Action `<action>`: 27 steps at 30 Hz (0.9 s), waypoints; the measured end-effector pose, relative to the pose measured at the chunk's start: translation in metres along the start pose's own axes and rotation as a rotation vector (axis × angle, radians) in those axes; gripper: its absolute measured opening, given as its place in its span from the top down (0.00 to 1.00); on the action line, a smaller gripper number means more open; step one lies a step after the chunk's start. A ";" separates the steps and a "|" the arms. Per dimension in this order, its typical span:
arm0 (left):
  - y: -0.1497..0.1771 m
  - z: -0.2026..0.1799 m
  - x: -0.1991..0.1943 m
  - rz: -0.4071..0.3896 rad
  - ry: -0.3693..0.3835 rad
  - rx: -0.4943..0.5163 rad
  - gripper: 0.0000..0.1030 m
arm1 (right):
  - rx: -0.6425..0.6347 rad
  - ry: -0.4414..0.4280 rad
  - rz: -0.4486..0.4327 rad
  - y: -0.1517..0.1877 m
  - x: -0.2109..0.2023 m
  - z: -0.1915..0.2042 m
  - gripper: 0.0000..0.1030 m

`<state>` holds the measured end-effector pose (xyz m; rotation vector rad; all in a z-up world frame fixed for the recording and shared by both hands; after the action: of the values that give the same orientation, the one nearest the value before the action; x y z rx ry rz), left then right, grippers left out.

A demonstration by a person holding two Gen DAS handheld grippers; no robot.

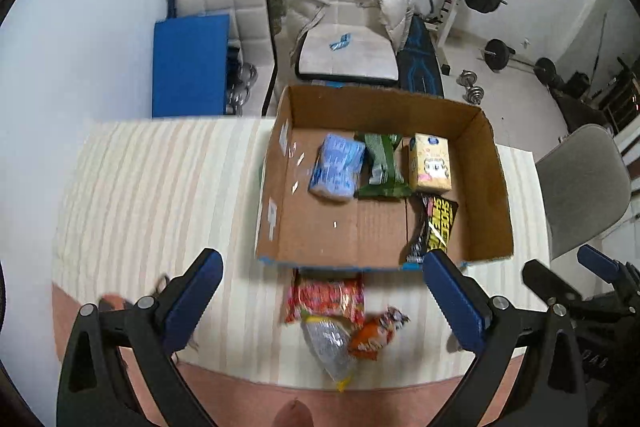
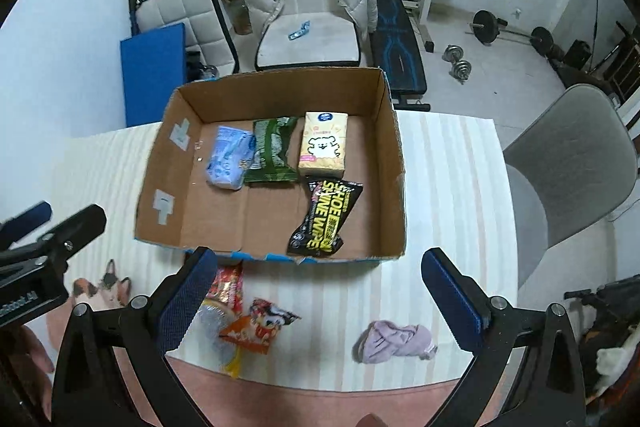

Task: Organize soft objects
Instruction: 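Grasp the red floral snack bag with the left gripper while the right grasps the panda snack bag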

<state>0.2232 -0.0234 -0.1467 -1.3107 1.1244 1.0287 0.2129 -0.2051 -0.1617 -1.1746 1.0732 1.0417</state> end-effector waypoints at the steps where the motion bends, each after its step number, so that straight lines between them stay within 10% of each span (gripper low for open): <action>1: 0.007 0.005 0.004 0.019 0.014 -0.025 0.00 | 0.003 -0.006 -0.003 0.005 -0.003 -0.003 0.00; 11: 0.067 0.029 0.118 0.305 0.040 -0.161 0.01 | 0.165 -0.007 0.192 0.063 0.061 -0.084 0.00; 18: 0.090 0.021 0.210 0.505 0.088 -0.203 0.10 | 0.307 -0.182 0.369 0.098 0.138 -0.106 0.00; 27: 0.109 0.016 0.249 0.578 -0.015 -0.155 0.20 | 0.395 -0.200 0.416 0.117 0.165 -0.113 0.00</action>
<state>0.1617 -0.0195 -0.4114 -1.1116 1.4783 1.5680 0.1187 -0.2963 -0.3518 -0.5291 1.3201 1.1666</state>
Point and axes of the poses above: each gripper's, at about its wrist camera, not at the fingertips, and x roughly the way its jaws point, z to its left, y to its underside, the point moved 1 cm from there along x, roughly the way its jaws point, and after that the axes turned 12 degrees about z, right-handed, at the moved point
